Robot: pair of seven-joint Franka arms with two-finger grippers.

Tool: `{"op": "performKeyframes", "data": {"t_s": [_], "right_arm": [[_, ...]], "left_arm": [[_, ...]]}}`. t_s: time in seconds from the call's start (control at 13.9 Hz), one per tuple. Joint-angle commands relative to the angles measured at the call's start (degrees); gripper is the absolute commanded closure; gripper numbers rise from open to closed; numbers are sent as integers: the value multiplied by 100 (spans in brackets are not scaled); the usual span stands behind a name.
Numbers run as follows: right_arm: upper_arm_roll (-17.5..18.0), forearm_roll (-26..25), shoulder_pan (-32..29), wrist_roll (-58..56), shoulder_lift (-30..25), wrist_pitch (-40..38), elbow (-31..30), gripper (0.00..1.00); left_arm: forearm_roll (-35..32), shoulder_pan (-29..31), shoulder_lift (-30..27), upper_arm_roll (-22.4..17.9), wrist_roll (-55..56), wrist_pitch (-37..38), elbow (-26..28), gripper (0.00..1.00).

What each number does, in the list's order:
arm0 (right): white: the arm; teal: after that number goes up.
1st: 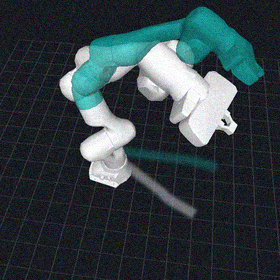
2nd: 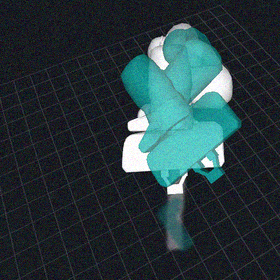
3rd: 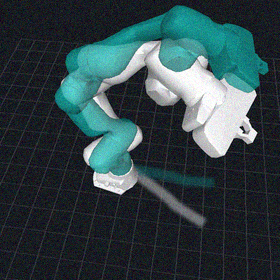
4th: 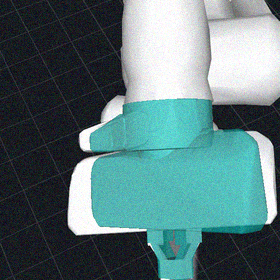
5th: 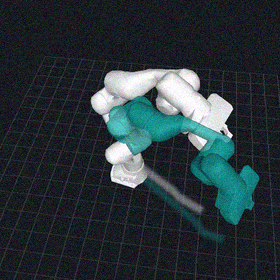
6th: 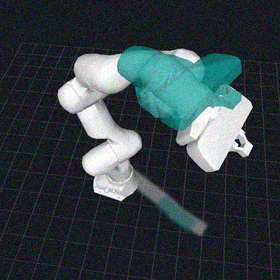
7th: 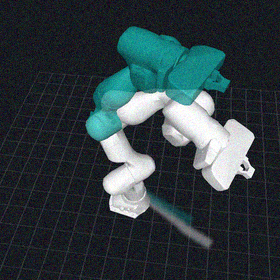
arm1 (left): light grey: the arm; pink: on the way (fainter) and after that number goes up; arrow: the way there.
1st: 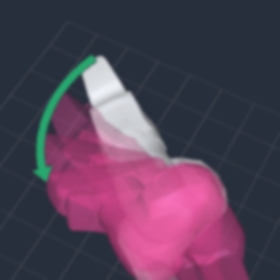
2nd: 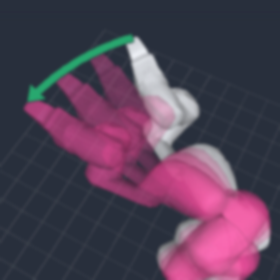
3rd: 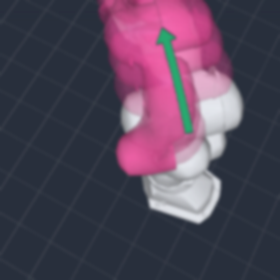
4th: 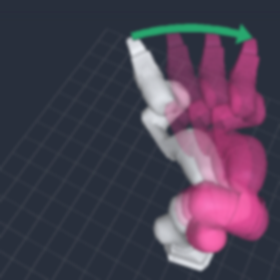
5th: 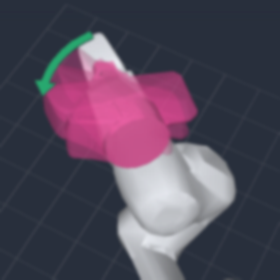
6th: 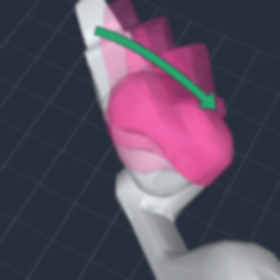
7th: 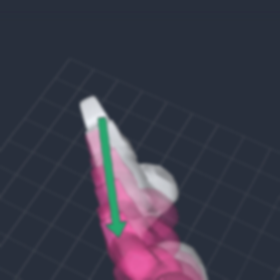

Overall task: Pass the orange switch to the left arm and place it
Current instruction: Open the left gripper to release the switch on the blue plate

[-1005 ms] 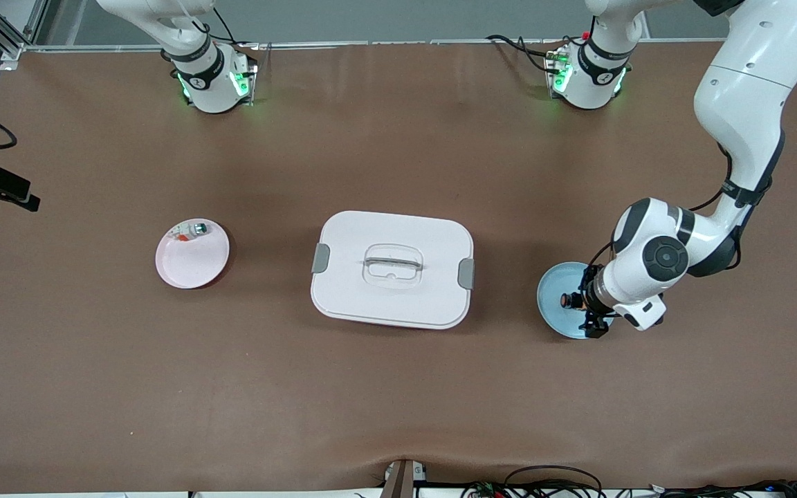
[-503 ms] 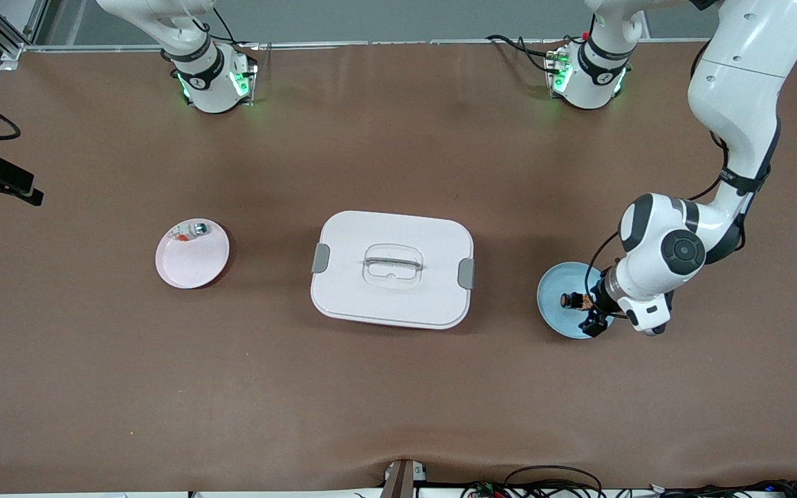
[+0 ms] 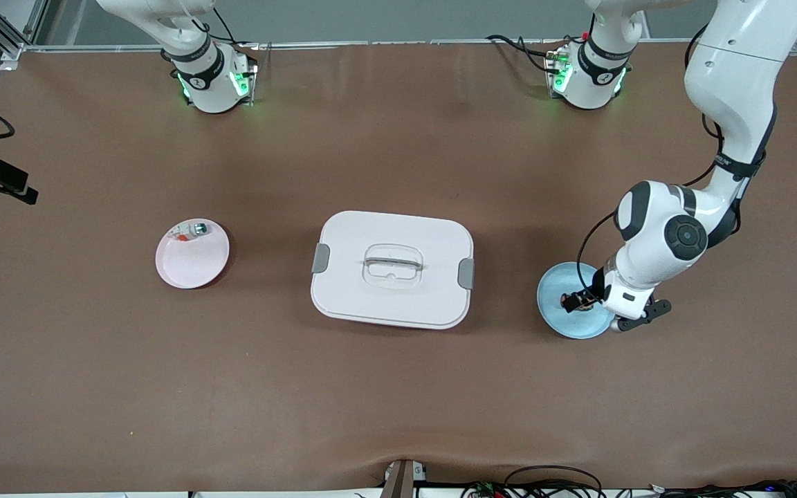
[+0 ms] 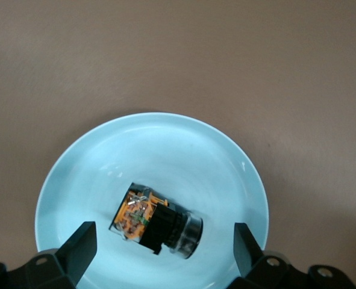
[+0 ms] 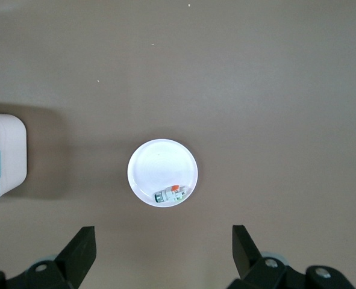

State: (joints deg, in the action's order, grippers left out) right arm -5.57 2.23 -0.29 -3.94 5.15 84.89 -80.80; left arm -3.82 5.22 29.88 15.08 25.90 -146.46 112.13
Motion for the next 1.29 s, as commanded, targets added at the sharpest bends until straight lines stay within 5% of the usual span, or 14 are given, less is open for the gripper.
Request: {"op": "performKeyframes", "data": {"t_s": [0.0, 0.29, 0.86, 1.22], "right_arm": [[56, -12, -111, 51, -181, -25, -190, 0], [460, -21, -269, 656, -199, -60, -182, 0], [452, -82, -226, 570, -199, -95, -182, 0], [461, -73, -208, 570, -199, -200, -173, 0]], "left_arm": [[171, -126, -211, -172, -1583, -207, 239, 0], [435, -495, -272, -610, -2204, -383, 388, 0], [435, -452, -904, -682, -2072, -270, 371, 0], [373, -126, -1501, -655, -2221, 915, 47, 0]]}}
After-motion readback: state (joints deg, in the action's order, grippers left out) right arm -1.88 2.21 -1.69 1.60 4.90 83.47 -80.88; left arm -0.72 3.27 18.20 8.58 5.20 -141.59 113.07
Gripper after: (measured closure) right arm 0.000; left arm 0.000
